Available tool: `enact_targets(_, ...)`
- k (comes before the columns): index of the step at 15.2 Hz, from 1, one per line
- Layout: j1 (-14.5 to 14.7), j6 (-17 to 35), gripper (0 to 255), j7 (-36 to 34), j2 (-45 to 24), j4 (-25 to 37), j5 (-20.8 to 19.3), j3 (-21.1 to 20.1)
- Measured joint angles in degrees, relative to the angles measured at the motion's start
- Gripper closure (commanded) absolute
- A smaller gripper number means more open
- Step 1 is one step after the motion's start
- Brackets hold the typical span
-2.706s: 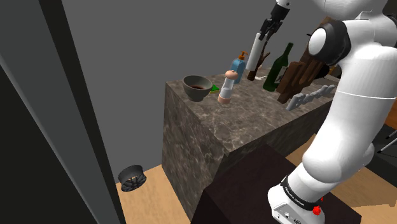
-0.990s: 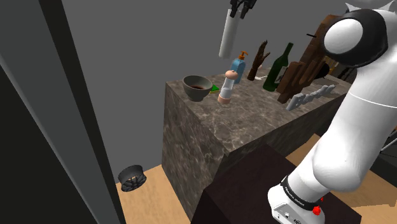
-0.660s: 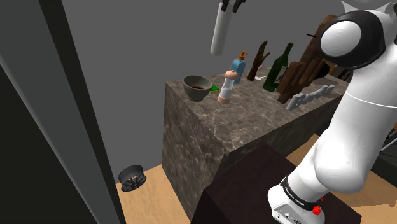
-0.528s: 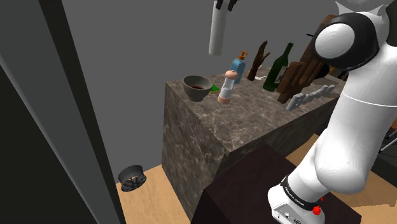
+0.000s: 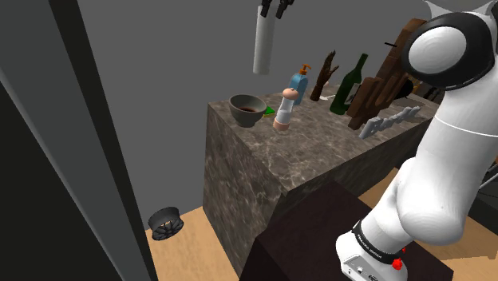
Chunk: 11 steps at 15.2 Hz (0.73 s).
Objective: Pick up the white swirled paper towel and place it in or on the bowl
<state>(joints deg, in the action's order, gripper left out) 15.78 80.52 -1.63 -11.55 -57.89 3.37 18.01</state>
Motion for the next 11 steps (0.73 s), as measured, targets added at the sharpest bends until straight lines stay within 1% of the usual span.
enact_targets(3, 0.75, 3.87, 255, -0.27, 2.6, -6.38, -0.99, -0.16)
enact_targets(11, 1.94, 11.84, 255, -1.25, 7.07, -18.6, -2.69, -0.68)
